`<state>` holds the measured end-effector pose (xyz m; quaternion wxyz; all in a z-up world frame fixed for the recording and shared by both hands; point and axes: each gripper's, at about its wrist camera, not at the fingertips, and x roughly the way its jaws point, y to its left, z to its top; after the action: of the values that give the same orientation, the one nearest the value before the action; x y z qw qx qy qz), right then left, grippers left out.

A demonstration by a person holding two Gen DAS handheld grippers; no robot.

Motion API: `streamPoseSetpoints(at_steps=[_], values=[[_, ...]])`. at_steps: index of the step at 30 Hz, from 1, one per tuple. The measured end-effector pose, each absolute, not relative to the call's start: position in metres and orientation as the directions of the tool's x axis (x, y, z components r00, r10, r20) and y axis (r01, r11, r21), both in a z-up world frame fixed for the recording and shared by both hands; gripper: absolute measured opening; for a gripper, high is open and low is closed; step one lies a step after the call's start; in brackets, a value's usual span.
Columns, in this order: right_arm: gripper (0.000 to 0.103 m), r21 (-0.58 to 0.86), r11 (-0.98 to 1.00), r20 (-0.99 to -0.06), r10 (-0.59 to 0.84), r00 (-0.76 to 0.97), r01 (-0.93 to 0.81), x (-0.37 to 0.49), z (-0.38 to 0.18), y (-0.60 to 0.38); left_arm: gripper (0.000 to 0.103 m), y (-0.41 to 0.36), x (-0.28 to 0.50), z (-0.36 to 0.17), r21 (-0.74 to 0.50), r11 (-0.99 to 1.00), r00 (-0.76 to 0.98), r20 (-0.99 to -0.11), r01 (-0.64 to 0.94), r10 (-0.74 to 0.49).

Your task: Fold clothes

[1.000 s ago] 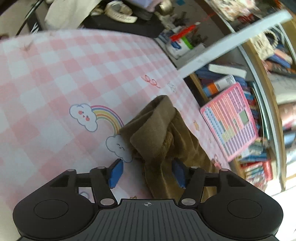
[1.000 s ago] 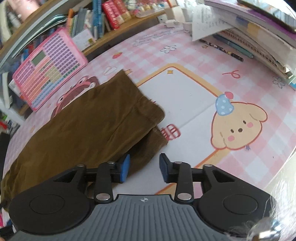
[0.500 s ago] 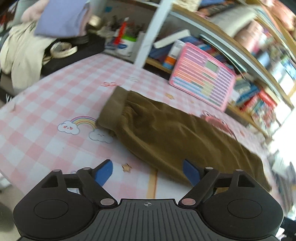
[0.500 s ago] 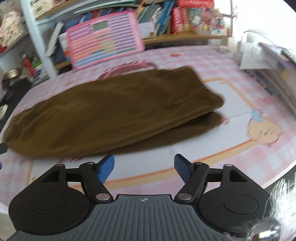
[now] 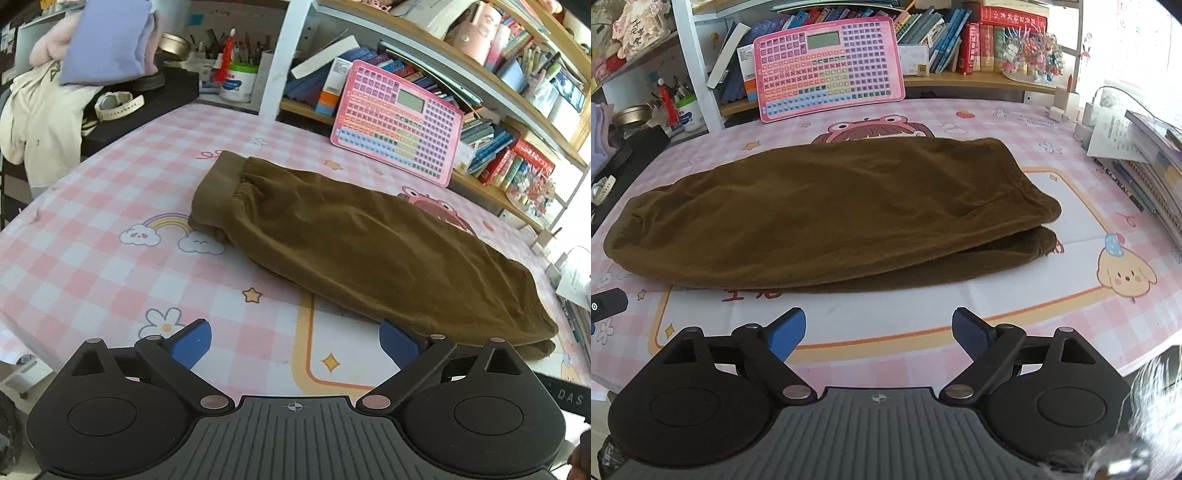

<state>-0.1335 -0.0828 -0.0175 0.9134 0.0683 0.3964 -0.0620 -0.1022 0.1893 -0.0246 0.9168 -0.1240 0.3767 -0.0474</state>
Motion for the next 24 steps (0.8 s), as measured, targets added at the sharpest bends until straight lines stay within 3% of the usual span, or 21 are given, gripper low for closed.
streamPoseSetpoints(at_steps=[14,24], values=[[0.09,0.086,0.987,-0.702,-0.037,0.712,0.137,-0.131,-0.025,-0.146,0.099,0.123,-0.105,-0.017,-0.166,0.985,0.706,-0.702,-0.036,-0.093],[0.09,0.101,0.989,-0.741,0.001,0.671,0.11,-0.135,-0.045,-0.159,0.099,0.117,-0.11,-0.026,-0.174,0.978,0.674,-0.737,-0.115,-0.052]])
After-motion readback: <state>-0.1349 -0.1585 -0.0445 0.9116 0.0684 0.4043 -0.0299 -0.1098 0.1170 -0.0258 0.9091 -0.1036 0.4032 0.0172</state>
